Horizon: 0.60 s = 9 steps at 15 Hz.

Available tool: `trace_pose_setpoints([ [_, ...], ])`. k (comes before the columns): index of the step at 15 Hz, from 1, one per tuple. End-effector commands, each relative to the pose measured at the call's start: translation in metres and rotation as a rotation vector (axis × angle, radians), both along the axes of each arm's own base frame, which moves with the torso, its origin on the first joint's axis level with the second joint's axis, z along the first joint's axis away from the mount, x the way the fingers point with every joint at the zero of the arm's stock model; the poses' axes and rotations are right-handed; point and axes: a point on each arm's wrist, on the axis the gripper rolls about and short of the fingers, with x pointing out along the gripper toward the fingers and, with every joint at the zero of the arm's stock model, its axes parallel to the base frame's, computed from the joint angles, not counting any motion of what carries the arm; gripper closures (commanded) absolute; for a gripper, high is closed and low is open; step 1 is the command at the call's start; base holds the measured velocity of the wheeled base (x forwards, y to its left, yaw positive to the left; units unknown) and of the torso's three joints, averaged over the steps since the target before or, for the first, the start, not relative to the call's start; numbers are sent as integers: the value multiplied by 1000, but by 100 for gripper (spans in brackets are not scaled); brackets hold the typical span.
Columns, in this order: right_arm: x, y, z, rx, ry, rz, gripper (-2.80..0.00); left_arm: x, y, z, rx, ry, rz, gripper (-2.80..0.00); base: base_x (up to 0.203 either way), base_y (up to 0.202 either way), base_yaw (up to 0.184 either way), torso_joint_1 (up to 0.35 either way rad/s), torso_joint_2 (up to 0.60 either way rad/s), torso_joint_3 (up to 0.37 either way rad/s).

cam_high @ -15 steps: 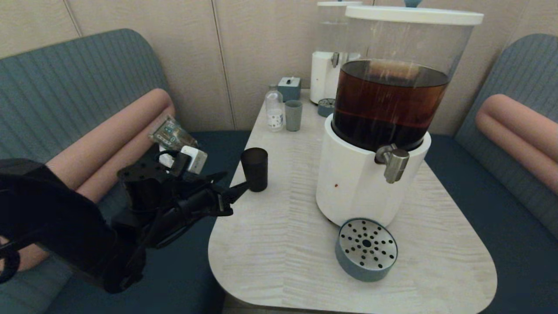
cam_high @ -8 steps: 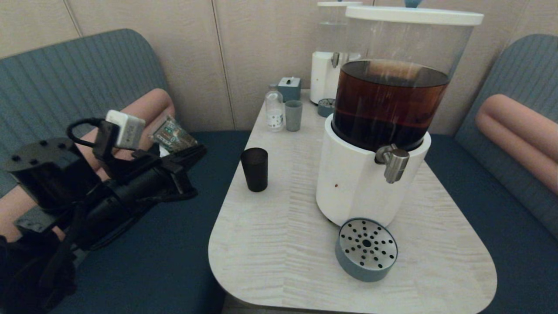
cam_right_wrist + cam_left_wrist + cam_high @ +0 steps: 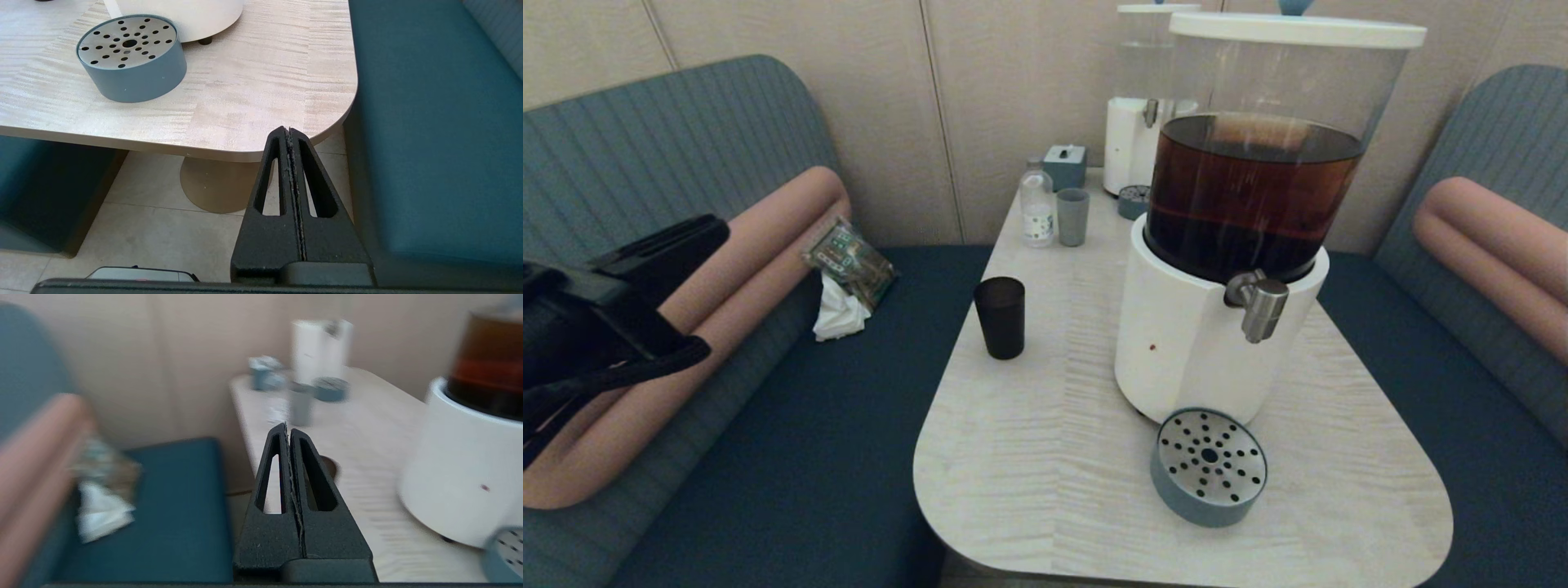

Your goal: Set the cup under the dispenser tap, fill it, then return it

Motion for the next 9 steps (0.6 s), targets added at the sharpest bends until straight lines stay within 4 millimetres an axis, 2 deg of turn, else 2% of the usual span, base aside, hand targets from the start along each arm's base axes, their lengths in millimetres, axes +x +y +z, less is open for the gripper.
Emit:
trace_pose_setpoints([
  [1,0,0,0,0,1,0,0,-48,10,14,-7,-105,74,0,0,0,0,0,0,0],
  [6,0,0,0,0,1,0,0,-116,11,-15,-7,-155,123,0,0,0,0,0,0,0],
  [9,0,0,0,0,1,0,0,-145,10,-57,-10,-141,126,0,0,0,0,0,0,0],
])
